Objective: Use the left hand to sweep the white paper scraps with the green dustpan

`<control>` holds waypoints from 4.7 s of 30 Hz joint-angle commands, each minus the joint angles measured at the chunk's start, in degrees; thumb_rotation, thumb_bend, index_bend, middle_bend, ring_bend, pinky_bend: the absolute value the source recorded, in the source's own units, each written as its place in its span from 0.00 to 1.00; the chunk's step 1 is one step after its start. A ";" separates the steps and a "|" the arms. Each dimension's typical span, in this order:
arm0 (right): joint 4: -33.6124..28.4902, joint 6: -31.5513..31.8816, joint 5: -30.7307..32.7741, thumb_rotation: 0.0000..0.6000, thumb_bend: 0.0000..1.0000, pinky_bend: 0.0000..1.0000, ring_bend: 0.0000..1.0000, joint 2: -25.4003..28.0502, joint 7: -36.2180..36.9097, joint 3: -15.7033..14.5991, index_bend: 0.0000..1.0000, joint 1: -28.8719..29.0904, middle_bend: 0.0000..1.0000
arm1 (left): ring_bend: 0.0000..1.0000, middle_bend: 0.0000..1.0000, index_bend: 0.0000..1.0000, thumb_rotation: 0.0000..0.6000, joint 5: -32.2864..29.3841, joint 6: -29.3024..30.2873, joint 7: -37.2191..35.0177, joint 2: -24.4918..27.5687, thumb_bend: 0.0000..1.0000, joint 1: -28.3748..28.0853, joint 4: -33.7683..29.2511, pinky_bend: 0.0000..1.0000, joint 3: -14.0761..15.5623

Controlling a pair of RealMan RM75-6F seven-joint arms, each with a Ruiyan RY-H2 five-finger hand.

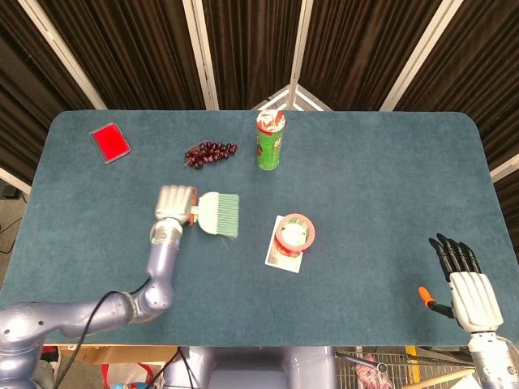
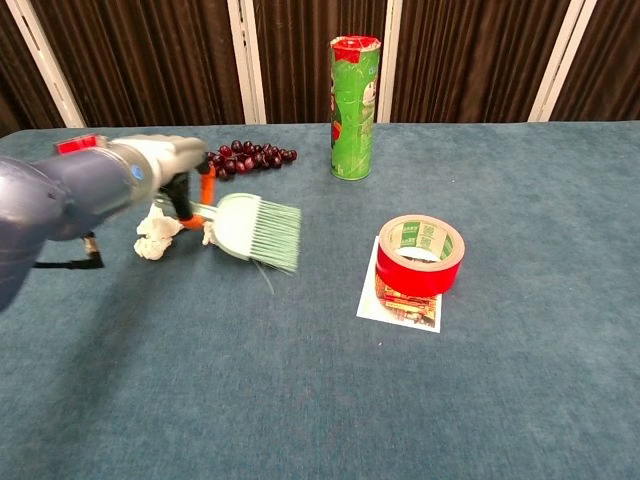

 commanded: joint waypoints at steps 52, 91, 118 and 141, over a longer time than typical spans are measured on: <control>0.13 1.85 0.07 1.00 0.32 0.00 0.00 0.37 -0.61 0.29 0.00 -1.32 0.00 | 1.00 1.00 0.73 1.00 8.60 0.96 -19.92 18.70 0.72 15.63 -3.44 1.00 11.82; -0.21 1.16 0.14 1.00 0.32 0.00 0.00 -0.19 -2.54 0.57 0.00 -0.85 0.00 | 1.00 1.00 0.74 1.00 27.82 -2.12 -29.13 25.46 0.72 22.17 -14.99 1.00 18.18; -0.40 2.10 -0.36 1.00 0.32 0.00 0.00 -1.17 -6.13 0.52 0.00 -1.20 0.00 | 1.00 1.00 0.73 1.00 33.66 5.45 -50.22 38.82 0.72 30.35 -17.55 1.00 9.80; -0.13 2.10 -0.53 1.00 0.32 0.00 0.00 -0.98 -5.29 0.57 0.00 -1.12 0.00 | 1.00 1.00 0.37 1.00 45.27 6.66 -32.82 28.70 0.06 35.49 -31.53 1.00 23.47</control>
